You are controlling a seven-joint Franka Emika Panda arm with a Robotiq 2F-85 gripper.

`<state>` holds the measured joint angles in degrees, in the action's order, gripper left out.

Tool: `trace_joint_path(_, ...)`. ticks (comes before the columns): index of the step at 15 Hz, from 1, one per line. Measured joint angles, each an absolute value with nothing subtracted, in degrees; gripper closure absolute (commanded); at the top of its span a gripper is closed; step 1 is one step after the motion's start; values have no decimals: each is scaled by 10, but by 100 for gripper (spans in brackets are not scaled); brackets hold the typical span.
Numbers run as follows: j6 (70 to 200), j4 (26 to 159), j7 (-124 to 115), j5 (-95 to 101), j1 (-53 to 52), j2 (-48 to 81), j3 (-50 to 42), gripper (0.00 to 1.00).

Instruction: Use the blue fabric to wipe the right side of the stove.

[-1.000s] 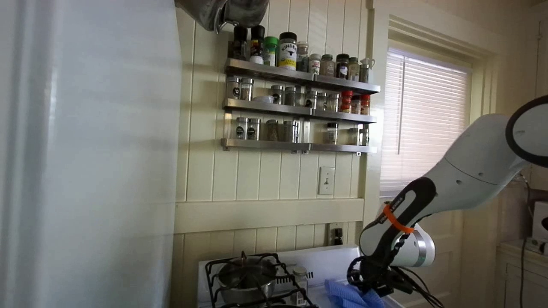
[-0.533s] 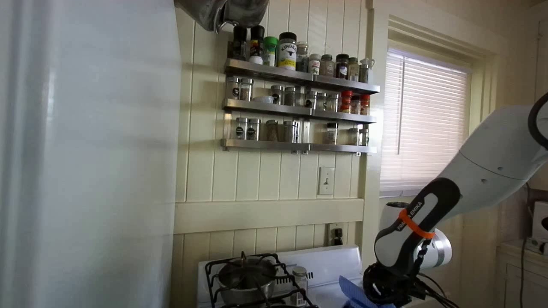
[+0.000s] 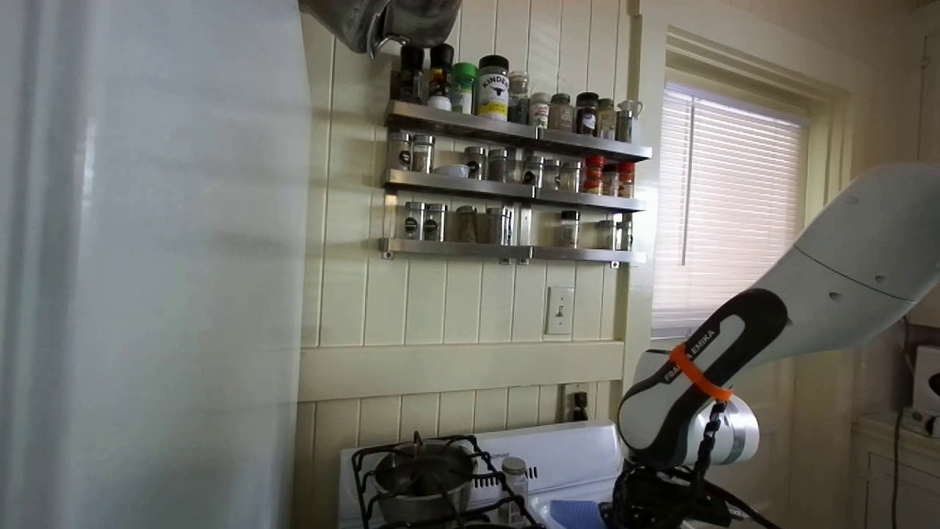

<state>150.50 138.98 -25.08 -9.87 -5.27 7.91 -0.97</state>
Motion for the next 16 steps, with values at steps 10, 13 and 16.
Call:
trace_joint_path(10,1425,1271,-15,-152,-23,154,35,100)
trace_joint_path(13,1417,1221,-4,-152,-13,187,34,100)
trace_joint_path(16,1412,1173,-13,-150,-11,220,31,100)
